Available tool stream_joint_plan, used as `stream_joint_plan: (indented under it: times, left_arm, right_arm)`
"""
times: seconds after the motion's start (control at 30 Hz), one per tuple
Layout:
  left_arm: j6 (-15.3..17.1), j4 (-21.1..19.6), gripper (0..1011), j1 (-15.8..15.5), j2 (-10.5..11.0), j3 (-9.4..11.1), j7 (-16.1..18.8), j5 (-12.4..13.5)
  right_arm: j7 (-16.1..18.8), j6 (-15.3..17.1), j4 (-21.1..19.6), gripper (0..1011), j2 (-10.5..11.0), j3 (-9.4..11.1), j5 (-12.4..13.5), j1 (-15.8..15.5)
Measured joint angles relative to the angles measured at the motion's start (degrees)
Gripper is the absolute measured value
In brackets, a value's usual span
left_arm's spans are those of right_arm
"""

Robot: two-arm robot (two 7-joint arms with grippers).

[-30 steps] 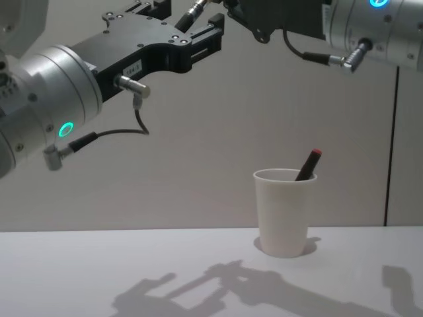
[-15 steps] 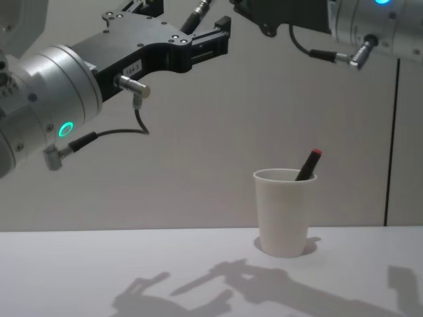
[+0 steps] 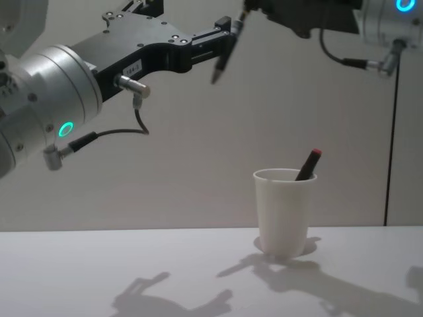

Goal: Place the pen into the pen holder.

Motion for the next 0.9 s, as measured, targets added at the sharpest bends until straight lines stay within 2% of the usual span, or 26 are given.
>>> stream_joint_plan:
  times: [0.43,0.67,0.9]
  left_arm:
    - [0.0,0.0,1001,0.0,0.0,0.0,0.0,0.0]
    - [0.0,0.0,1001,0.0,0.0,0.0,0.0,0.0]
    - [0.0,0.0,1001,0.0,0.0,0.0,0.0,0.0]
  right_arm:
    - [-3.4,-3.0,-0.2,131,2.8,1.5,-7.9,0.1]
    - [-5.9,-5.7,-0.4,131,4.6,2.3,-12.7,-0.6]
    - [-6.7,-8.6,-0.2,131,5.6,2.6,-16.0,-1.4]
